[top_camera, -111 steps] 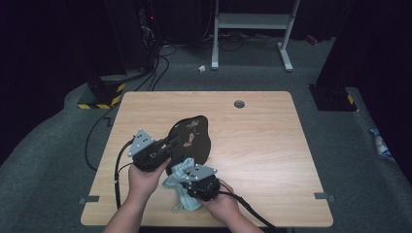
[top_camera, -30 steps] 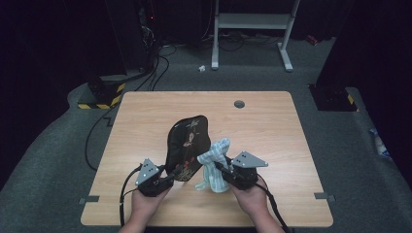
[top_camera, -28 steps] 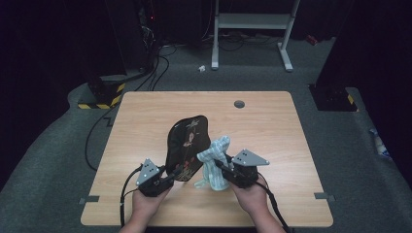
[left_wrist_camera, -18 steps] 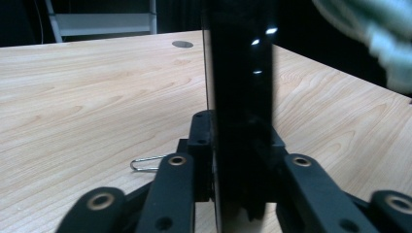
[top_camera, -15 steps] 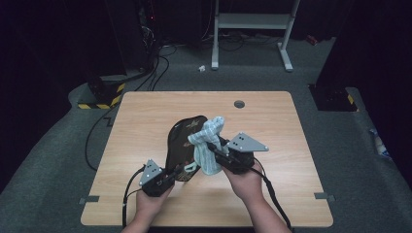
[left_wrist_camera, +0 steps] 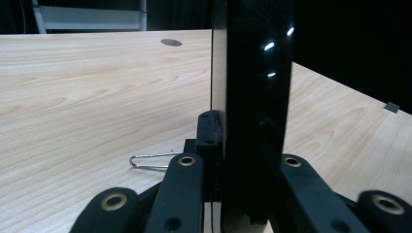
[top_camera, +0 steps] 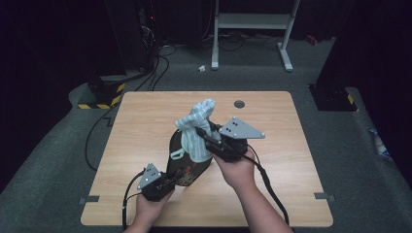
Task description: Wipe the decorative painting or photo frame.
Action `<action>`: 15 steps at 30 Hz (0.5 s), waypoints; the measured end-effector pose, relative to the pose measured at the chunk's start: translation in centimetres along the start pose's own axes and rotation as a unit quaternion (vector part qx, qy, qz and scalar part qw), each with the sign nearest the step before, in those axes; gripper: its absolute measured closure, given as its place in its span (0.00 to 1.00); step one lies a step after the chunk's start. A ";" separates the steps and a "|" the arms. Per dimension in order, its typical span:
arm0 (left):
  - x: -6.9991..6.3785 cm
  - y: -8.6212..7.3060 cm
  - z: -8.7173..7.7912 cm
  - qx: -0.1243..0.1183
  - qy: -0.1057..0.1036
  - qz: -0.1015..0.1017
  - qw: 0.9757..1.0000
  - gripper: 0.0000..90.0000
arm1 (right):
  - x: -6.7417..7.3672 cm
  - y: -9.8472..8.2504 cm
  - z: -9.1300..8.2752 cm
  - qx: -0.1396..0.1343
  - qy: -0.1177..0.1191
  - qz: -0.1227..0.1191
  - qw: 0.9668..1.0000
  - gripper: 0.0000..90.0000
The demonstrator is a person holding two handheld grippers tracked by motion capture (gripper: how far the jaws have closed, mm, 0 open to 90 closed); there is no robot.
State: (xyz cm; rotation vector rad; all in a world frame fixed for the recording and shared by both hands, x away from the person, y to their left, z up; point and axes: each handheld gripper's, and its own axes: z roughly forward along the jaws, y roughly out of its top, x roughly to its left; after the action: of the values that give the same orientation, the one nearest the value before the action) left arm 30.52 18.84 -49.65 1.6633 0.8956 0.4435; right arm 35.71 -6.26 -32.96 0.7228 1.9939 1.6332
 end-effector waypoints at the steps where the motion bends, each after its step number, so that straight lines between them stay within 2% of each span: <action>1: -0.2 0.0 -0.1 0.000 -0.001 0.002 1.000 0.89 | 0.3 0.6 0.1 -0.005 0.003 -0.002 1.000 0.74; 2: -0.2 0.0 -0.1 0.000 -0.001 0.002 1.000 0.89 | 0.3 0.6 0.1 -0.005 0.003 -0.002 1.000 0.74; 4: -0.3 -0.1 -0.1 0.001 0.000 0.002 1.000 0.89 | 0.9 1.7 0.6 -0.010 0.011 -0.010 1.000 0.74; 8: -0.4 -0.1 -0.2 0.002 0.002 0.008 1.000 0.89 | 1.5 2.6 2.2 -0.003 0.021 -0.014 1.000 0.74; 15: -0.4 -0.1 -0.2 0.001 0.002 0.006 1.000 0.89 | 1.9 1.7 4.5 0.021 0.029 -0.010 0.999 0.74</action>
State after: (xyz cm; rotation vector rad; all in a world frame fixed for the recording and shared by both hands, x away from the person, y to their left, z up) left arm 30.10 18.71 -49.67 1.6708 0.8895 0.4553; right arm 37.39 -1.41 -32.20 0.6738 2.0749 1.6231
